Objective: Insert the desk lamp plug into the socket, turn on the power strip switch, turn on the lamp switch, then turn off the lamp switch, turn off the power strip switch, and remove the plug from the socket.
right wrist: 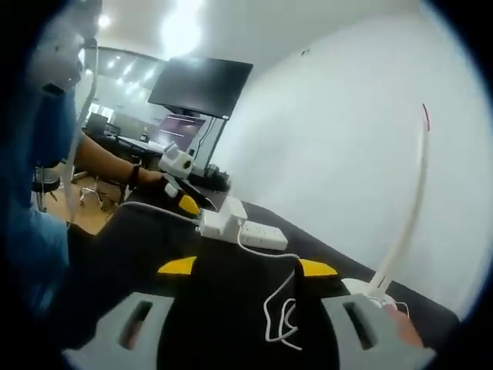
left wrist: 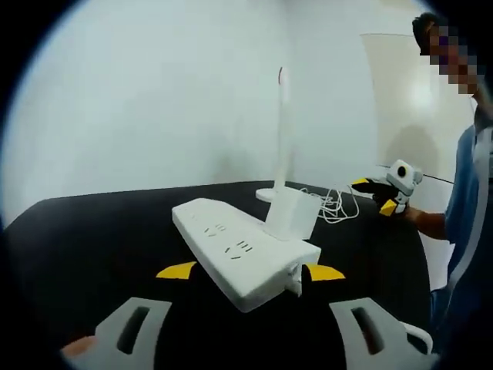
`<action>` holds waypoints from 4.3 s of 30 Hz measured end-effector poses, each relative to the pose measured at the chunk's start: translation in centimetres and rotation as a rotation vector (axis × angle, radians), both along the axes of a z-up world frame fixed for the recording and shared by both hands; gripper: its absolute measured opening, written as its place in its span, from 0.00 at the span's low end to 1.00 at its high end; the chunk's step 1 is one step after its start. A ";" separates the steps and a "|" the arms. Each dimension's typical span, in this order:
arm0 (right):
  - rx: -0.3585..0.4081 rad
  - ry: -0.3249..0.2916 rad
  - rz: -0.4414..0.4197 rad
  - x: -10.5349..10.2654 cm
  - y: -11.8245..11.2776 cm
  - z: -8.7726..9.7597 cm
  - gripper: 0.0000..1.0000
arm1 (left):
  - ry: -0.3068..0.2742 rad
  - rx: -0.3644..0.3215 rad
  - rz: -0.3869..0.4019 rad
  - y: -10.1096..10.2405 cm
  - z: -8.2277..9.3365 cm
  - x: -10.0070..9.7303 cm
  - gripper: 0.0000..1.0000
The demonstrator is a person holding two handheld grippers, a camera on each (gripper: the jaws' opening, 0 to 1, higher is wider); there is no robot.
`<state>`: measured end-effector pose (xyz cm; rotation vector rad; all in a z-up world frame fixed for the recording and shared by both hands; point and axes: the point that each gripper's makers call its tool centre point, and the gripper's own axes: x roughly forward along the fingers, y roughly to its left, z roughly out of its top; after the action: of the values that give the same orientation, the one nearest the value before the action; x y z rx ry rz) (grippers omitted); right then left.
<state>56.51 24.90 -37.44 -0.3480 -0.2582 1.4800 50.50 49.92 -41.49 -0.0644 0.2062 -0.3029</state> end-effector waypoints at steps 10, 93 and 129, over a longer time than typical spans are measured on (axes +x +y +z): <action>-0.004 0.011 -0.001 0.1 0.0 -0.1 0.48 | 0.024 0.016 -0.012 -0.1 -0.7 0.1 0.41; -0.042 0.042 -0.046 1.1 0.2 -1.0 0.43 | -0.184 0.215 -0.134 -2.8 2.0 1.7 0.45; 0.002 0.138 -0.101 2.9 -0.4 -0.3 0.42 | -0.236 0.237 -0.243 -4.3 0.6 1.9 0.49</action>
<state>59.39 24.48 -37.77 -0.2521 -0.1301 1.3968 52.38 45.59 -40.88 0.2315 0.0138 -0.5223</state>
